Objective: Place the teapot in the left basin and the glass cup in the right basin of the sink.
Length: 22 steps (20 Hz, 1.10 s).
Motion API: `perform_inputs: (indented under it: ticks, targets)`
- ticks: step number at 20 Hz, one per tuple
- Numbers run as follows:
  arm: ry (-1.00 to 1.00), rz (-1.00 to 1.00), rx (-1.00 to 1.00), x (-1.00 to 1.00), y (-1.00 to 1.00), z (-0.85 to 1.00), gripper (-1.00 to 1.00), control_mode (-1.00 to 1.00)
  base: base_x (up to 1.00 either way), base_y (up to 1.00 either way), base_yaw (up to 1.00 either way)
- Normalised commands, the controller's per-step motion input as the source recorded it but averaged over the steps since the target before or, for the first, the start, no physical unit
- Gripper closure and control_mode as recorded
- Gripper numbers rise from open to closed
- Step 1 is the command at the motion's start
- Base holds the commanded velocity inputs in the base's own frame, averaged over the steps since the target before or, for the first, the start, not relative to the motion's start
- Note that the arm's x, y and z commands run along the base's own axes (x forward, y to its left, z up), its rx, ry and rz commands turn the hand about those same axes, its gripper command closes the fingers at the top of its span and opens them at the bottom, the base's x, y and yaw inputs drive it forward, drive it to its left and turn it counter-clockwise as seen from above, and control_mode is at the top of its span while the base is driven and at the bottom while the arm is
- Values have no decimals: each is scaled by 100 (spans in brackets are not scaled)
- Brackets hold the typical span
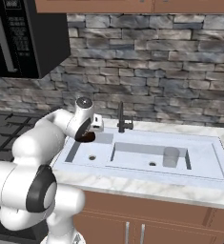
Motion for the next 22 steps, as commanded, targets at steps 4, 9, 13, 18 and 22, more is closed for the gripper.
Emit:
perform_inputs:
  ticks: [4,9,13,18,22]
  targets:
    - [0,0,0,3,-1,-13,100,-100,0,0,0]
    - [0,0,0,1,0,-12,100,-100,0,0,0]
    - [-2,0,0,3,0,-12,100,-100,0,0,0]
    - [-4,0,0,6,0,-12,100,-100,0,0,0]
    - [-6,0,0,9,0,-11,100,-100,0,0,0]
